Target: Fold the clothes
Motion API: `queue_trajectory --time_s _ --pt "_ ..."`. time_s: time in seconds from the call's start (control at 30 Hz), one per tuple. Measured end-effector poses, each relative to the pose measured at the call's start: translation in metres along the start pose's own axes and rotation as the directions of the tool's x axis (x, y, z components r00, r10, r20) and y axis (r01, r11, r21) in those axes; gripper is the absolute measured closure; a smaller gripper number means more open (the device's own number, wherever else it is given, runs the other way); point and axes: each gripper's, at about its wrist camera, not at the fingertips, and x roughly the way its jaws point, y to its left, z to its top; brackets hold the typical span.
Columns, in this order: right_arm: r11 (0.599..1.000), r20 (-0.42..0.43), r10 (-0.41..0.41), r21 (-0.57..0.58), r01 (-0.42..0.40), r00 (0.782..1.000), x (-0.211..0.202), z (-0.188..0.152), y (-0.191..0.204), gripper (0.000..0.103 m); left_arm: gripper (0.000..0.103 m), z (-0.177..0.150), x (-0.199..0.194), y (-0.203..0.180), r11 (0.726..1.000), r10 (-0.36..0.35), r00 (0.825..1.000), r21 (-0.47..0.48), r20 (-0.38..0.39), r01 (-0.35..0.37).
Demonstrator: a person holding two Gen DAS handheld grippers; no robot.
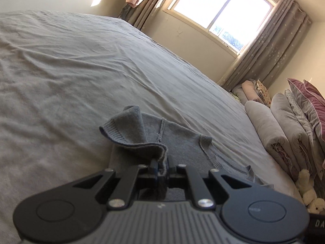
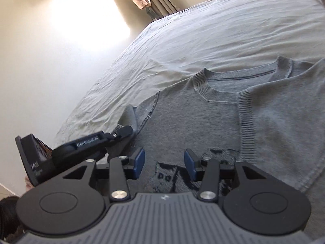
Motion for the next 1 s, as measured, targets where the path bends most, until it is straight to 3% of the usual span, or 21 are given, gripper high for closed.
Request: queue_trajectory --time_s 0.13,0.33,0.5,0.6,0.73,0.8,0.87,1.0 --pt "0.997 0.015 0.044 0.07 -0.045 0.999 0.027 0.011 -0.008 0.054 0.096 -0.005 0.004 -0.009 0.99 -0.09 0.995 0.103 -0.05 0.095" --pt "0.991 0.041 0.076 0.107 -0.08 0.996 0.039 0.016 -0.008 0.053 0.094 -0.011 0.006 -0.012 0.959 -0.212 0.967 0.161 -0.142 0.234" --pt "0.991 0.022 0.106 0.078 -0.107 0.994 0.044 0.013 0.002 0.05 0.083 -0.017 -0.001 -0.023 0.934 -0.204 0.963 0.258 -0.178 0.246" --pt "0.997 0.014 0.068 0.048 -0.068 0.998 0.046 0.006 0.005 0.05 0.072 -0.019 -0.012 -0.032 0.902 -0.184 0.964 0.356 -0.193 0.244" --pt "1.0 0.037 -0.002 -0.001 0.002 0.999 0.045 0.001 0.006 0.054 0.067 -0.025 -0.031 -0.042 0.8 -0.133 0.969 0.555 -0.207 0.228" --pt "1.0 0.038 -0.027 -0.012 0.028 0.999 0.045 0.002 0.007 0.07 0.067 -0.03 -0.039 -0.044 0.718 -0.105 0.971 0.659 -0.215 0.223" --pt "0.999 0.034 -0.046 -0.027 0.047 0.998 0.047 0.005 0.007 0.08 0.067 -0.034 -0.047 -0.044 0.631 -0.078 0.973 0.745 -0.218 0.217" --pt "0.997 0.031 -0.063 -0.043 0.064 0.998 0.047 0.007 0.007 0.082 0.067 -0.04 -0.052 -0.039 0.51 -0.029 0.986 0.846 -0.163 0.154"
